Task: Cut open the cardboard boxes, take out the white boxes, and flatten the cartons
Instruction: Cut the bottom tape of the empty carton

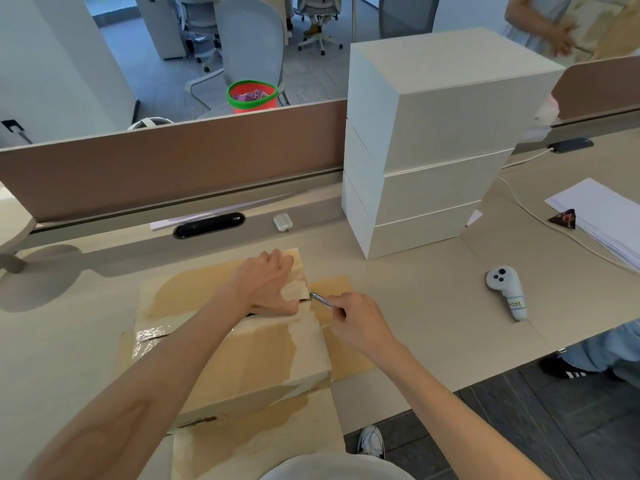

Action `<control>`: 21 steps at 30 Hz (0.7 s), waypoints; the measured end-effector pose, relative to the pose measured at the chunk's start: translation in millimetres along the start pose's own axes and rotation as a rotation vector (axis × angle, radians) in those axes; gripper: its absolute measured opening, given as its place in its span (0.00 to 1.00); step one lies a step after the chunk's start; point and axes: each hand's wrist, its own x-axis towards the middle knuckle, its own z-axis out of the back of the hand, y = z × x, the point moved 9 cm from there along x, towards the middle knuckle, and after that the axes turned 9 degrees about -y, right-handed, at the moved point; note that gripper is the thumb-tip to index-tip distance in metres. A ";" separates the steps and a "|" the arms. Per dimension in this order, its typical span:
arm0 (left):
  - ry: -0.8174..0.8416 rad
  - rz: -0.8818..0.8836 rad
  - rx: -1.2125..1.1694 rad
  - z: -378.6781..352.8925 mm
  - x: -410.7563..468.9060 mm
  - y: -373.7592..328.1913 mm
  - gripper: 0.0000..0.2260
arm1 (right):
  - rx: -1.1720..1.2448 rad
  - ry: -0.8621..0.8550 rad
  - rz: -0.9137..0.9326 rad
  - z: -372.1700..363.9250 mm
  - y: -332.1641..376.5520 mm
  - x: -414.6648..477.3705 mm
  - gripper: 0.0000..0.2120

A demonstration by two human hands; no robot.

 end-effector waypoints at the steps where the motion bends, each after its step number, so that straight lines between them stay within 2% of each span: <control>1: -0.008 -0.001 0.007 -0.3 -1.2 -0.5 0.36 | 0.005 0.011 0.000 -0.2 -0.4 -0.3 0.18; 3: -0.020 -0.003 0.026 -2.1 -2.2 -1.3 0.37 | 0.037 0.021 0.005 2.8 0.8 -0.8 0.18; 6: -0.023 0.009 0.037 -4.7 -2.0 -0.7 0.40 | 0.065 -0.016 -0.011 10.8 2.5 4.1 0.11; 7: -0.025 0.015 0.026 -6.2 -2.1 -0.4 0.40 | 0.089 -0.038 -0.018 11.9 3.4 6.9 0.14; 11: -0.045 0.063 -0.022 -10.2 -4.3 2.4 0.38 | 0.087 -0.034 0.004 6.8 15.9 10.0 0.16; 16: -0.087 0.087 -0.046 -8.0 -1.6 10.3 0.37 | 0.104 -0.096 -0.068 11.0 -1.5 9.2 0.13; 21: -0.091 0.083 -0.060 -8.0 -2.7 9.5 0.37 | 0.125 -0.073 -0.089 3.4 -8.0 12.0 0.17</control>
